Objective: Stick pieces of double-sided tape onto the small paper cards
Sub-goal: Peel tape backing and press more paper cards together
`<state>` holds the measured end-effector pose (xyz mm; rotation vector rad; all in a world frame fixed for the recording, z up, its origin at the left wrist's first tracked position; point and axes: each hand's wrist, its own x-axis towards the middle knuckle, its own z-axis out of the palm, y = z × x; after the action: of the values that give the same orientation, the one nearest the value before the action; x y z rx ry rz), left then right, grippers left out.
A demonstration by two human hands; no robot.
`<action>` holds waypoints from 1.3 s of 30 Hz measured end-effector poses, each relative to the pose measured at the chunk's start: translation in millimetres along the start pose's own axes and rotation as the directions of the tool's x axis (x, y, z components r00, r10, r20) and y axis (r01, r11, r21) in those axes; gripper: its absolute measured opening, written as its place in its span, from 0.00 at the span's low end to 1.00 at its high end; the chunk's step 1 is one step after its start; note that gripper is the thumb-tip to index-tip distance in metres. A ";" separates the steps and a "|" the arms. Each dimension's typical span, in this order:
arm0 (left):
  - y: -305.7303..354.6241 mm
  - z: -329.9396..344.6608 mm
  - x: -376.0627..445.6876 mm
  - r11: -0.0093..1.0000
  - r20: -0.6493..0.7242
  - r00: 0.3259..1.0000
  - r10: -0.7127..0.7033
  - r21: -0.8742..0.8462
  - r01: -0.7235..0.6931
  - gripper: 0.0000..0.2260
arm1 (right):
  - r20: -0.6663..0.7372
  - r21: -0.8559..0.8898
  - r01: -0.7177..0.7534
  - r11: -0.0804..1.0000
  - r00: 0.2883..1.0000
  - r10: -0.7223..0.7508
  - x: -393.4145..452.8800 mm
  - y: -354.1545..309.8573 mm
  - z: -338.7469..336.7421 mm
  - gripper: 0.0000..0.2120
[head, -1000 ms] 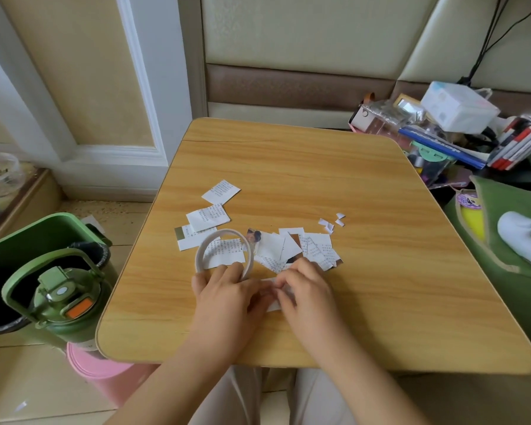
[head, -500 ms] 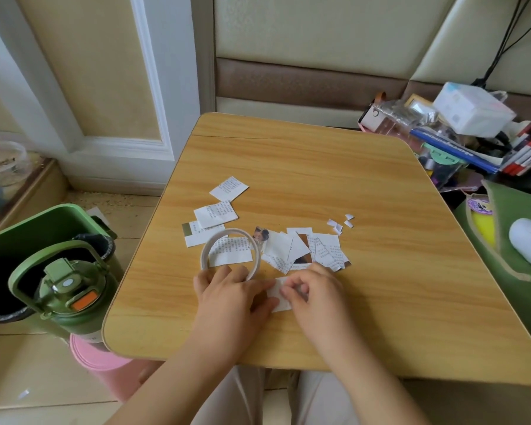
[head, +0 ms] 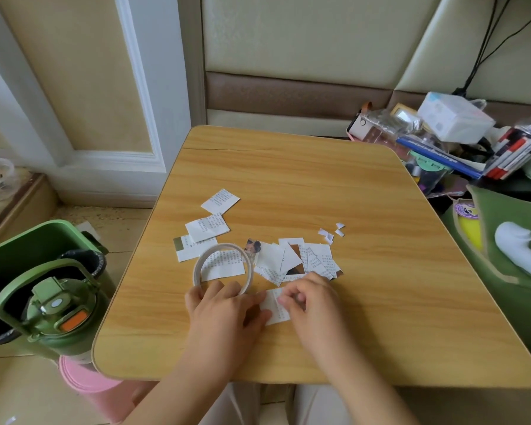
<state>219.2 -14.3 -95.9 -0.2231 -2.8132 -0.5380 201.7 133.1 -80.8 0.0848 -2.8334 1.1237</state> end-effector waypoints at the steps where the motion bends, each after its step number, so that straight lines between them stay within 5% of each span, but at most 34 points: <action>1: -0.4 0.1 0.3 1.000 0.002 1.000 0.002 0.004 -0.002 0.11 | -0.016 -0.022 -0.024 0.999 1.000 0.023 1.5 3.7 -5.5 0.10; 4: -1.6 0.8 1.0 1.000 0.003 1.000 0.009 0.013 -0.009 0.10 | -0.016 -0.140 -0.032 0.990 0.999 0.031 4.8 6.1 -12.2 0.07; 8: -1.3 0.5 -0.3 1.000 0.002 1.000 0.005 0.004 -0.005 0.12 | 0.054 -0.070 0.069 0.995 0.996 -0.065 1.7 -8.7 1.9 0.07; 13: -1.1 0.8 -2.2 1.000 0.013 1.000 -0.003 0.013 0.003 0.15 | 0.091 -0.037 -0.013 0.999 0.996 0.016 -0.1 -7.6 -2.9 0.17; 17: -1.5 0.9 -1.5 1.000 -0.007 1.000 0.013 0.015 -0.013 0.11 | 0.047 -0.101 -0.072 0.992 0.996 0.077 1.8 0.8 -18.6 0.10; 22: -0.8 -1.2 -1.7 1.000 -0.004 1.000 0.008 -0.002 -0.008 0.14 | 0.086 -0.077 0.025 0.997 0.996 -0.018 4.2 -10.2 -6.5 0.04; 29: -1.2 0.7 -1.9 1.000 0.004 1.000 0.001 0.015 -0.001 0.16 | 0.073 -0.026 -0.074 0.997 0.994 0.076 2.2 -3.7 -11.8 0.19; 34: -1.4 0.6 -1.5 1.000 -0.005 1.000 0.001 0.017 -0.001 0.14 | 0.038 -0.128 -0.038 0.991 0.998 0.043 5.4 1.5 -20.6 0.07; 39: -0.5 -1.8 -2.7 1.000 -0.001 1.000 -0.002 -0.006 0.002 0.15 | 0.134 -0.065 0.094 0.993 0.987 -0.085 4.2 -15.6 -0.1 0.05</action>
<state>222.1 -15.8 -95.2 -0.2215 -2.8116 -0.5474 198.9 121.7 -69.7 0.2887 -2.9473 1.0337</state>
